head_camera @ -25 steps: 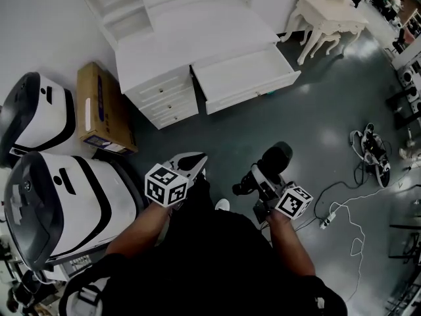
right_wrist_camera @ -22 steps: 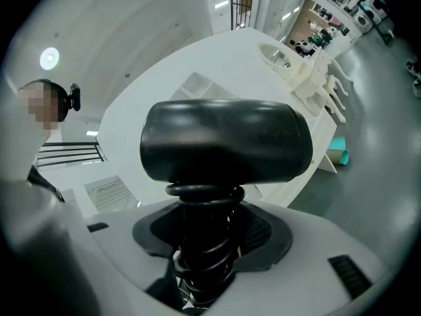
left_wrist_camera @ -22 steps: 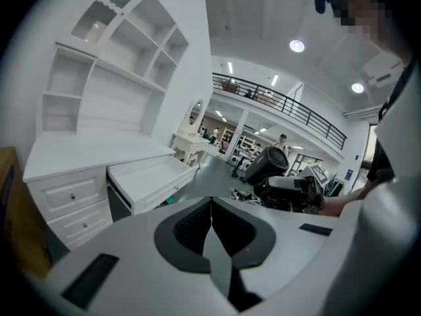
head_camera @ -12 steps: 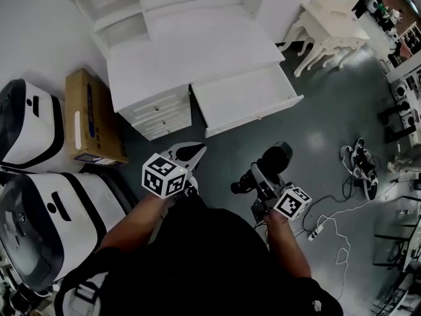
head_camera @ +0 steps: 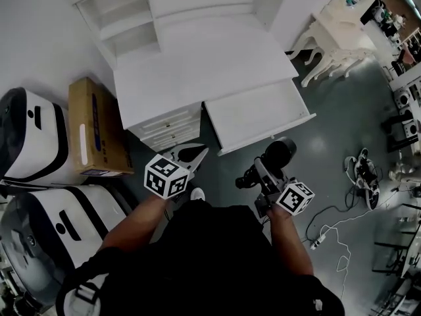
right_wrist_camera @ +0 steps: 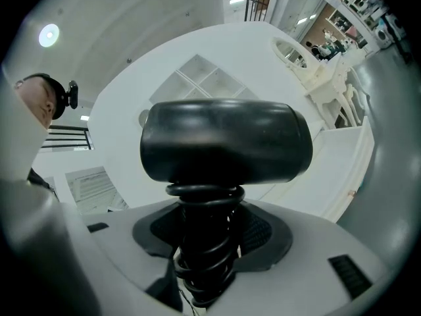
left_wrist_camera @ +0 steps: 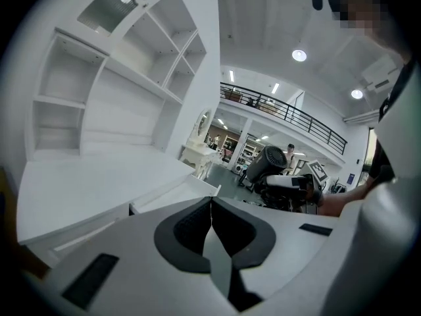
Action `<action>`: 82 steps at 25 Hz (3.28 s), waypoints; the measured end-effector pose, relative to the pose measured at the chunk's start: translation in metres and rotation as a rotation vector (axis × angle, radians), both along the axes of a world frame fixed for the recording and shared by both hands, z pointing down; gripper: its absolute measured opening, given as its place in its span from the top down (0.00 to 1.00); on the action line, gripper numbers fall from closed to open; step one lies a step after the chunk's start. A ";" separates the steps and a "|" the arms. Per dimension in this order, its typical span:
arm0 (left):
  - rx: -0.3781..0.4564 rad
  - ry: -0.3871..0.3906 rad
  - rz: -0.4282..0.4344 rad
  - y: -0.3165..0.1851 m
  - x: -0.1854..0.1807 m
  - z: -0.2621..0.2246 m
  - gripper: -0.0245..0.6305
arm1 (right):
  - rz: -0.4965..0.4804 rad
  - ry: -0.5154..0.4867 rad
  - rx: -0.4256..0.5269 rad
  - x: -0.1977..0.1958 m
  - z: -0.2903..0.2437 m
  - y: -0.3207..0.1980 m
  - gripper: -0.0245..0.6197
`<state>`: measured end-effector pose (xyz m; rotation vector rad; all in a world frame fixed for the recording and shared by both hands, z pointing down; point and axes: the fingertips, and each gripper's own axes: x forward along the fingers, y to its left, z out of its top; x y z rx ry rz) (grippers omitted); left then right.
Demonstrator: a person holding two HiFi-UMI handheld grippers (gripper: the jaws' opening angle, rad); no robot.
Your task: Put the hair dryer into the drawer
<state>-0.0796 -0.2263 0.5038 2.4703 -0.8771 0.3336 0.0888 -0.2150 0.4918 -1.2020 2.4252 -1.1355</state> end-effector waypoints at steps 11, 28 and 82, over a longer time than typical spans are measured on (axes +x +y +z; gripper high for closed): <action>-0.040 0.003 -0.102 -0.034 -0.036 0.018 0.95 | -0.084 0.135 -0.008 -0.016 0.023 -0.078 0.62; -0.139 -0.055 -0.371 -0.115 -0.010 0.055 0.95 | -0.675 0.715 0.069 -0.022 0.146 -0.219 0.62; -0.299 -0.121 -0.827 -0.070 0.001 0.086 0.95 | -1.704 1.455 0.512 -0.050 0.389 -0.230 0.62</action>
